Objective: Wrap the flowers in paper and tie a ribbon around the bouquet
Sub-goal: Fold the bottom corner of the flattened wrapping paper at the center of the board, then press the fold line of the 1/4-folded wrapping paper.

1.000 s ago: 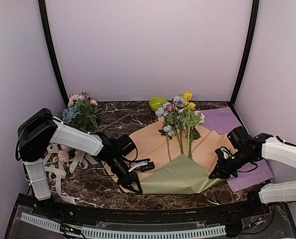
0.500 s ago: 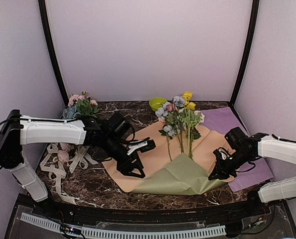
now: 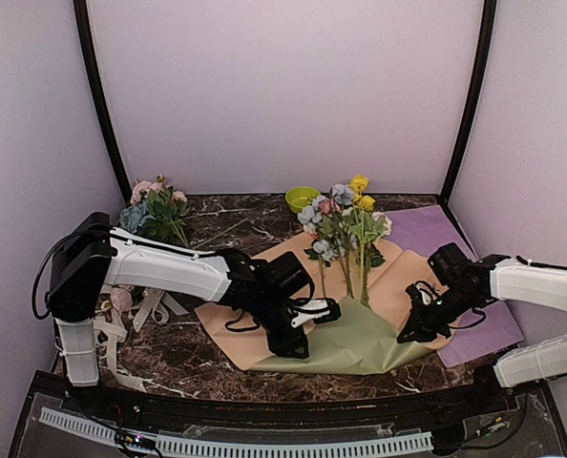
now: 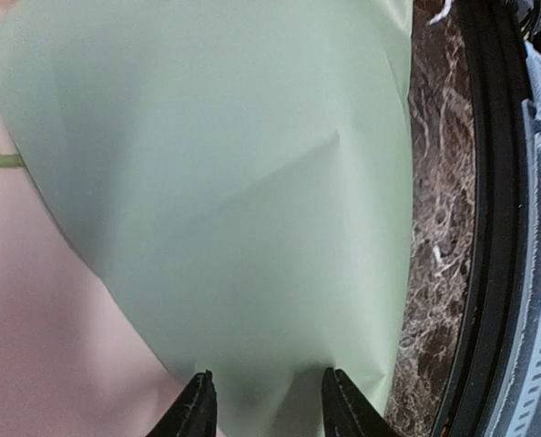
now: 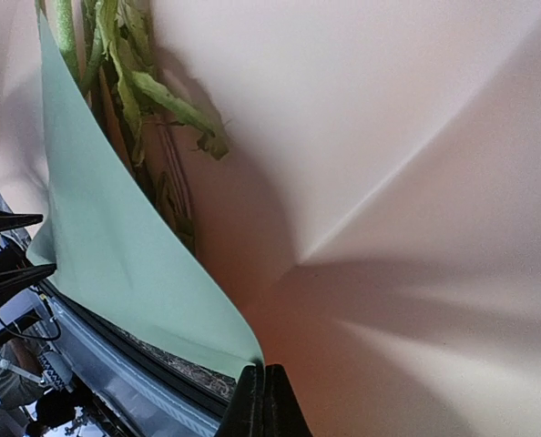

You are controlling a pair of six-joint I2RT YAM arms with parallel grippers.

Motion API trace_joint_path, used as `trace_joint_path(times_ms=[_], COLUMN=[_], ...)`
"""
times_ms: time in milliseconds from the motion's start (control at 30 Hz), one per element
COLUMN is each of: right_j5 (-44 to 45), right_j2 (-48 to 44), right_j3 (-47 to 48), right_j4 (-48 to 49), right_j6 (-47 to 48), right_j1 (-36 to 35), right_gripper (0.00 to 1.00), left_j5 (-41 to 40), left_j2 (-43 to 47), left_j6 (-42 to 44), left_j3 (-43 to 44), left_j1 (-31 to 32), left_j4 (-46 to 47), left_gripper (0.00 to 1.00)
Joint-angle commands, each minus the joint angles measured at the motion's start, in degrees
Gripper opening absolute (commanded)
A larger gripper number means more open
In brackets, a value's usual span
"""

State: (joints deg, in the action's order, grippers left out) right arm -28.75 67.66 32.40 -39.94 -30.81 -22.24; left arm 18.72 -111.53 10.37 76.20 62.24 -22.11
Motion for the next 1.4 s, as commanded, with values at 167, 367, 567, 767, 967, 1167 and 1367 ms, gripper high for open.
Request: trace_joint_path(times_ms=[167, 367, 567, 767, 967, 1167, 1367], right_j5=[3.9, 5.7, 10.4, 21.4, 34.7, 11.3, 8.6], right_j2=[-1.0, -2.1, -1.5, -4.6, -7.8, -7.0, -4.0], right_j3=[0.0, -0.6, 2.9, 11.4, 16.3, 5.1, -4.5], right_j4=[0.7, 0.6, -2.4, -6.4, -5.9, 20.0, 39.7], right_j6=[0.7, -0.3, 0.7, -0.2, -4.2, -13.2, -17.2], right_j1=[-0.1, -0.1, -0.1, -0.2, -13.0, -25.7, -28.0], right_gripper=[0.00, 0.00, 0.24, 0.44, 0.37, 0.21, 0.07], left_j5=[-8.0, -7.7, -7.3, -7.0, -8.4, -8.1, -8.2], left_j2=[0.2, -0.3, -1.5, -2.4, -3.9, -4.0, -4.0], left_j6=[0.9, 0.4, -1.8, -3.5, -5.0, -6.8, -7.1], left_j3=[-1.2, -4.2, -4.7, -3.7, -3.6, -3.4, -3.4], left_j1=[2.8, 4.3, 4.8, 5.0, 5.1, 5.2, 5.3], left_j4=[-8.1, -7.3, -7.4, -9.3, -11.0, -10.7, -10.5], left_gripper=[0.40, 0.41, 0.41, 0.40, 0.40, 0.40, 0.40])
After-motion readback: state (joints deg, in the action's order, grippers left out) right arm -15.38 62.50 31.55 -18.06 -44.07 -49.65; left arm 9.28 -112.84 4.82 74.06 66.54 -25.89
